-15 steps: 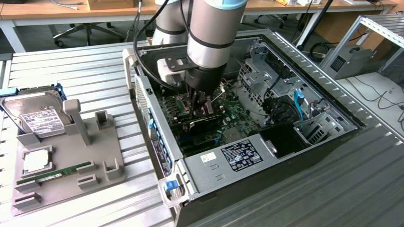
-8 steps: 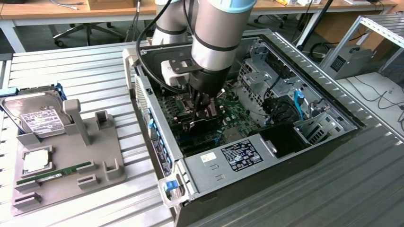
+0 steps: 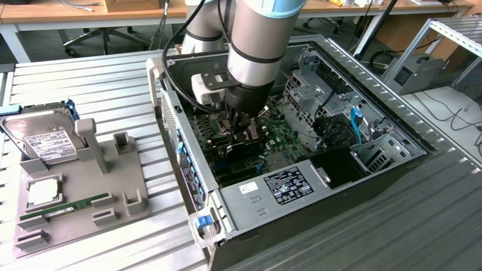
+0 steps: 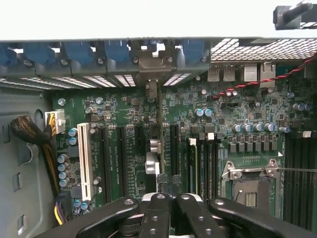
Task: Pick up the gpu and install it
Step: 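Press down on the gpu until it lock into place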
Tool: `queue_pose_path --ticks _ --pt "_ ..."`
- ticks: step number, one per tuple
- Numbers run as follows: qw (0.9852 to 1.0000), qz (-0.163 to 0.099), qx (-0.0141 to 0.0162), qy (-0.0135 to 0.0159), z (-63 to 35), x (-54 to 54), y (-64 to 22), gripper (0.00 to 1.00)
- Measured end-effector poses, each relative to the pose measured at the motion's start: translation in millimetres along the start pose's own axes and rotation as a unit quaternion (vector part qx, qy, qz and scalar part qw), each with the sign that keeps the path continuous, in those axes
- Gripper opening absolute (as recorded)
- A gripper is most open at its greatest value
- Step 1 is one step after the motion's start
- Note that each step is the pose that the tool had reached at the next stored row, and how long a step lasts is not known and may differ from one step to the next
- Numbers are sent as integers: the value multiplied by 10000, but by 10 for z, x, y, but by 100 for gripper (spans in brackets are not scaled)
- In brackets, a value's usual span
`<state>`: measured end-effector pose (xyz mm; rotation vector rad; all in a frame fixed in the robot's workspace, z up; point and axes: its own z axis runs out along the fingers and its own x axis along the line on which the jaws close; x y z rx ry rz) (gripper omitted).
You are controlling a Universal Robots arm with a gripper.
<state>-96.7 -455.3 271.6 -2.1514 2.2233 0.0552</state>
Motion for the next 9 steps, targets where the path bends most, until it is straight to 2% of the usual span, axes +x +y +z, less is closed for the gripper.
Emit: queue_pose_path --ticks 9 --pt "10000 -1 2 0 0 1 28 11"
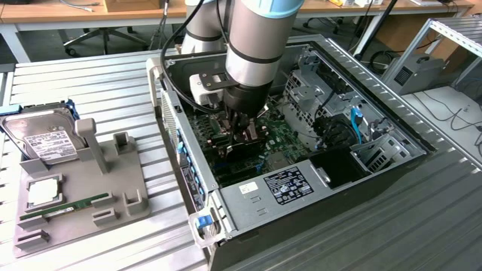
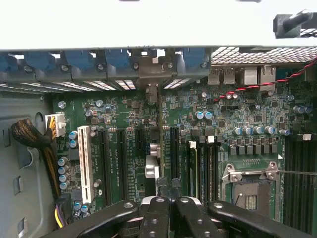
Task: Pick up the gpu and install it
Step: 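Press down on the gpu until it lock into place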
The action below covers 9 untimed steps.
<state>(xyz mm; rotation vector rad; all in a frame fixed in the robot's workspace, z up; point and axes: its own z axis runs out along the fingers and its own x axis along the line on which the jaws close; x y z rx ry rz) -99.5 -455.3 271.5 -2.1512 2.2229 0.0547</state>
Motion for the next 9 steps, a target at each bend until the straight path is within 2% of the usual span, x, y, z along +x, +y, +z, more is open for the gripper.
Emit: queue_pose_path --ticks 9 --pt "10000 1 1 1 6 1 23 11"
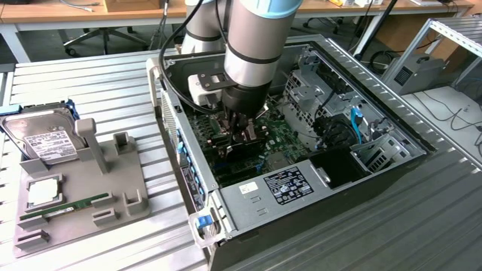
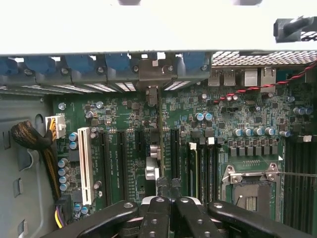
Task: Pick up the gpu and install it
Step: 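Press down on the gpu until it lock into place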
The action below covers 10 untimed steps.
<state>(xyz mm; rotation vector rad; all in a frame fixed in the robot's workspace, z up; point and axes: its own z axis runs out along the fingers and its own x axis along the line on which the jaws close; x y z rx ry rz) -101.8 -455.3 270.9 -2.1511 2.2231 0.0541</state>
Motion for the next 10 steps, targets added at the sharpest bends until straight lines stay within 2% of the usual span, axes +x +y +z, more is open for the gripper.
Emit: queue_pose_path --ticks 8,10 --pt "10000 0 1 -1 1 0 0 11" --pt "10000 0 4 -9 -25 -3 0 11"
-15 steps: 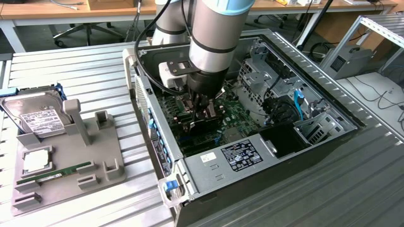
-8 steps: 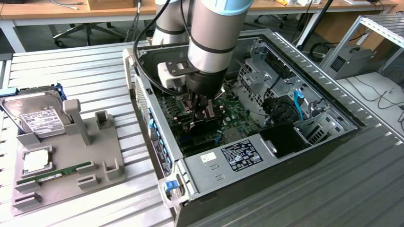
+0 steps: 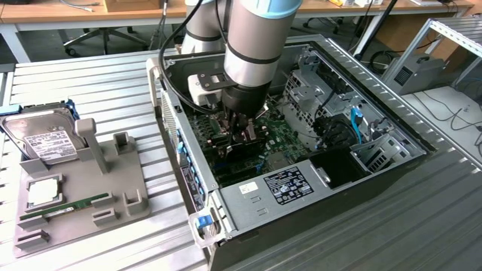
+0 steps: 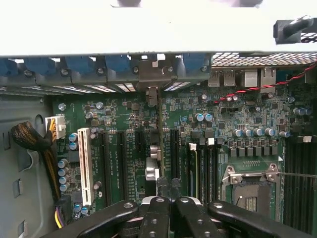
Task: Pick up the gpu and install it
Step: 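Press down on the gpu until it lock into place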
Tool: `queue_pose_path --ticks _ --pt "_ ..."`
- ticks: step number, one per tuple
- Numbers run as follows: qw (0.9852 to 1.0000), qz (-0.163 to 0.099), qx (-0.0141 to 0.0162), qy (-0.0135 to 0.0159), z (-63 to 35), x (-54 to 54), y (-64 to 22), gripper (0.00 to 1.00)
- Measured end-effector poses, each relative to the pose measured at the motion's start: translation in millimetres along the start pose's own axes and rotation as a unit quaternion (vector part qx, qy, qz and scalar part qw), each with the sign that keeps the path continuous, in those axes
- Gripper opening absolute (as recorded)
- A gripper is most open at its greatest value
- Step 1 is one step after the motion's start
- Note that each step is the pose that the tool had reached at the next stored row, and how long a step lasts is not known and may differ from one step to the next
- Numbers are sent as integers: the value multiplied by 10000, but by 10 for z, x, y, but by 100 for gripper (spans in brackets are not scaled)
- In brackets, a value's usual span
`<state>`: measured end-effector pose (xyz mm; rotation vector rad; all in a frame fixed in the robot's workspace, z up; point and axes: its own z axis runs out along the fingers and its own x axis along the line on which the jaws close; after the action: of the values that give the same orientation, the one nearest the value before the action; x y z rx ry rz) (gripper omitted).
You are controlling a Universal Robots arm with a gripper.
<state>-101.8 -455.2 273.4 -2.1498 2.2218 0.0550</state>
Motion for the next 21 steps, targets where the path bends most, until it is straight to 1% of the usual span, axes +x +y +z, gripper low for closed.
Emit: queue_pose_path --ticks 2,7,9,12,16,21 --pt "10000 0 -3 7 -42 -2 0 11" --pt "10000 0 -3 9 -133 -7 -3 11" --pt "10000 -1 -3 9 -223 -13 -9 11" --pt "10000 -1 -3 11 -297 -17 -21 11" --pt "10000 0 -3 12 -420 -26 -42 11" --pt "10000 0 -3 12 -424 -26 -43 11"
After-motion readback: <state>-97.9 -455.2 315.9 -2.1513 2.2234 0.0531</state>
